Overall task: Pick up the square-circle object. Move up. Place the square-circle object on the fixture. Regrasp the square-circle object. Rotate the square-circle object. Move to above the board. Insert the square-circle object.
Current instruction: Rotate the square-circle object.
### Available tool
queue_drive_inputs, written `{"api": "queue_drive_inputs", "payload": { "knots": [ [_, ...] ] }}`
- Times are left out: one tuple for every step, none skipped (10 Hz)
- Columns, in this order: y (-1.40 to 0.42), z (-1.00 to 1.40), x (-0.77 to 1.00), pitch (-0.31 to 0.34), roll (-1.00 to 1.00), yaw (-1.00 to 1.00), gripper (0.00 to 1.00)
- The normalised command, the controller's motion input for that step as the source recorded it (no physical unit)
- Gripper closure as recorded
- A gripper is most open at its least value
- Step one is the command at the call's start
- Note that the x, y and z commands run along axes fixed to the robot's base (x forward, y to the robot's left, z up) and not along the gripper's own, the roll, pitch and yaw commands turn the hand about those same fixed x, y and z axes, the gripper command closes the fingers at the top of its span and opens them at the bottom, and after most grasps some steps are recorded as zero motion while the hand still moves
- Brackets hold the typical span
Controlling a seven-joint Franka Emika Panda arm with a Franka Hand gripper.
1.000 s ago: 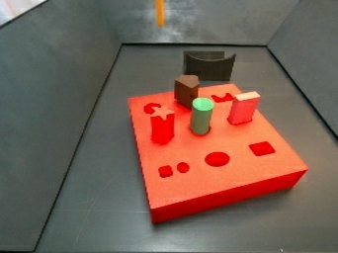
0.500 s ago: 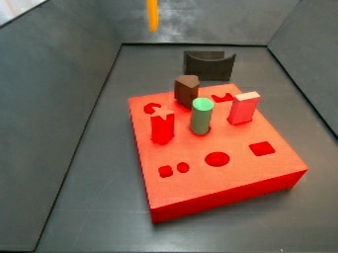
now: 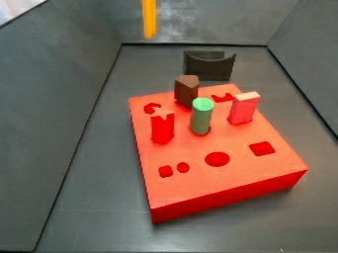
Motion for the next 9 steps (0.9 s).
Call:
{"api": "queue_drive_inputs", "payload": {
  "knots": [
    [0.02,0.0,-0.05,0.038,-0.05,-1.0,1.0],
    [0.03,0.0,-0.05,0.034,-0.05,-1.0,1.0],
    [0.03,0.01,-0.04,0.036,-0.06,-1.0,1.0],
    [0.03,0.01,-0.03,0.039,-0.06,-1.0,1.0],
    [0.03,0.01,-0.03,0.043,-0.07,-1.0,1.0],
    [0.03,0.02,-0.02,0.048,-0.08,-1.0,1.0],
    [0.02,0.02,-0.02,0.055,-0.09,-1.0,1.0],
    [0.02,0.02,-0.02,0.064,-0.11,-1.0,1.0],
    [0.02,0.02,-0.02,0.083,-0.14,-1.0,1.0]
  ]
}}
